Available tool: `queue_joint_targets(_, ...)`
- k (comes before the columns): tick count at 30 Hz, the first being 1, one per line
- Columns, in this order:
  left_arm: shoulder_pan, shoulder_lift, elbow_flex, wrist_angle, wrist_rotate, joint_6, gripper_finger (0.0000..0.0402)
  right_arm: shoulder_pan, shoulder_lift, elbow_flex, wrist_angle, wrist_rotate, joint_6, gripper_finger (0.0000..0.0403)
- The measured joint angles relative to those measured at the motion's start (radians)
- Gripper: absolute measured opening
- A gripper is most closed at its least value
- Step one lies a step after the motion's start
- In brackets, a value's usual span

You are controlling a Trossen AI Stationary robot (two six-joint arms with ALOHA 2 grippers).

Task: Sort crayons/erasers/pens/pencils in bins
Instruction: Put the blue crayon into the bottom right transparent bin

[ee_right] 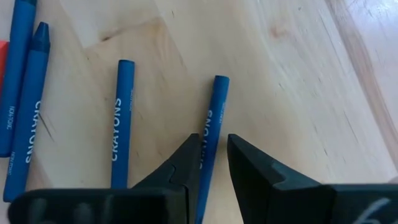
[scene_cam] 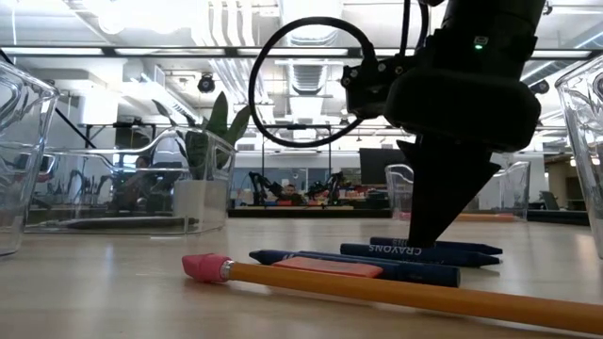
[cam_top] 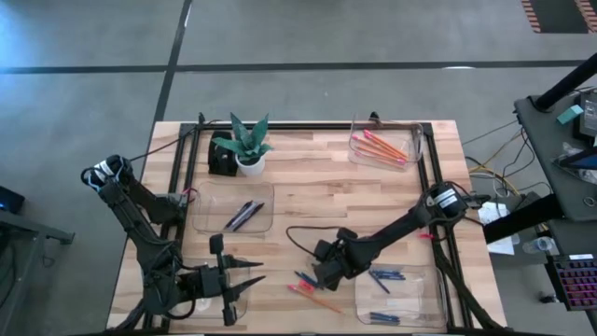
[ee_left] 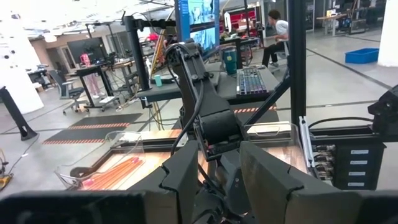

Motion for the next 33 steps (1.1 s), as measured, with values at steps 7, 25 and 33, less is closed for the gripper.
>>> queue_joint_targets(7,0.002,0.000,0.000,0.000,0.000,0.000,0.0107,-0.009,-0.001,-0.010,0.000,-0.016,-0.017,0.0020)
queue_joint_targets(25,0.002,0.000,0.000,0.001,0.000,-0.001,0.0107,-0.009,-0.162,0.019,-0.101,0.261,-0.128,0.0013)
queue_joint_targets(33,0.002,0.000,0.000,0.006,0.000,-0.002,0.0107,0.035,-0.327,0.019,-0.167,0.289,-0.081,0.0013)
